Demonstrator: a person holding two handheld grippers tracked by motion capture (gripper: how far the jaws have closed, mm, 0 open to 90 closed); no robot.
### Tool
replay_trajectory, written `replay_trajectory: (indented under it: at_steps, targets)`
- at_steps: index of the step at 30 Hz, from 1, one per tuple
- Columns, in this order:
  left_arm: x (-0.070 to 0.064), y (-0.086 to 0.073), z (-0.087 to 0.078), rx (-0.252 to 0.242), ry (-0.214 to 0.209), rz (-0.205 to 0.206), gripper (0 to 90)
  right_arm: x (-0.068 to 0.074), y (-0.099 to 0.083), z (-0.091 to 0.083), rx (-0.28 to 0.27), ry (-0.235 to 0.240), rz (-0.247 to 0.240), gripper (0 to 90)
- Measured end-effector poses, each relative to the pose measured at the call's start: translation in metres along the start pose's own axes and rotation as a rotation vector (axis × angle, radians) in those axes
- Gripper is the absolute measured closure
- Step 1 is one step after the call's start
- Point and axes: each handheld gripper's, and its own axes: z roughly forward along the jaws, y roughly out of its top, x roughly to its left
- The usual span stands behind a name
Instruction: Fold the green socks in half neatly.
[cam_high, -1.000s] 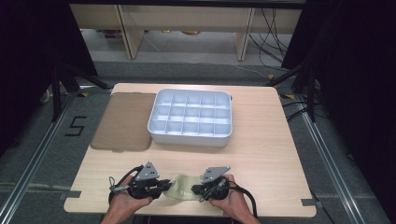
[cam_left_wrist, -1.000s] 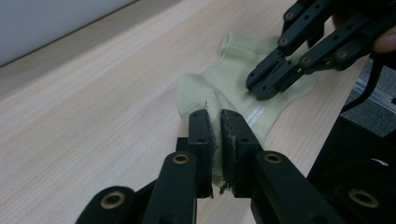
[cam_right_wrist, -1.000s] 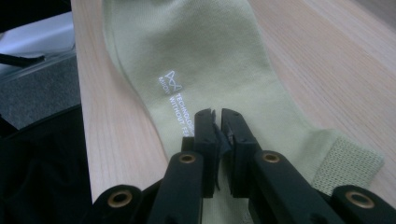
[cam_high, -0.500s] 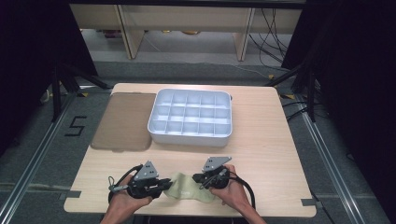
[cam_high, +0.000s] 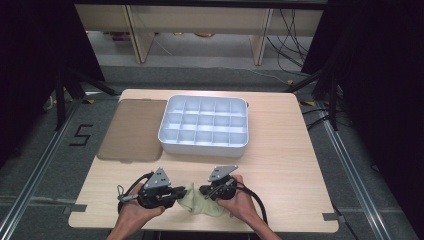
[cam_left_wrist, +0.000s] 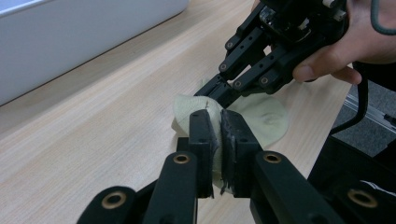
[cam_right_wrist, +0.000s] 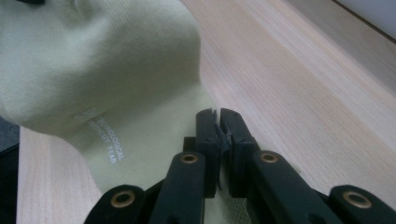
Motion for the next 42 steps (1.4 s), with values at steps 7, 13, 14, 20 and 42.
replay_trajectory:
  at_steps: [7, 13, 14, 20, 42]
  targets:
    - [-0.002, 0.000, 0.004, -0.001, -0.010, -0.013, 82.6, -0.006, 0.001, -0.028, -0.031, -0.023, 0.013, 86.6]
    - [-0.002, 0.001, 0.002, 0.000, -0.010, -0.010, 82.5, -0.005, -0.013, -0.050, 0.008, -0.024, 0.022, 86.8]
    - [-0.002, 0.002, 0.002, -0.006, -0.011, -0.016, 82.5, -0.005, -0.013, -0.050, 0.008, -0.024, 0.022, 86.8]
    - [-0.007, 0.012, 0.010, 0.000, -0.032, -0.012, 82.5, -0.009, -0.024, -0.043, 0.052, -0.020, 0.037, 87.0]
    - [-0.020, 0.028, 0.052, 0.068, -0.052, 0.037, 82.3, -0.015, -0.026, -0.039, 0.012, 0.008, 0.051, 85.9]
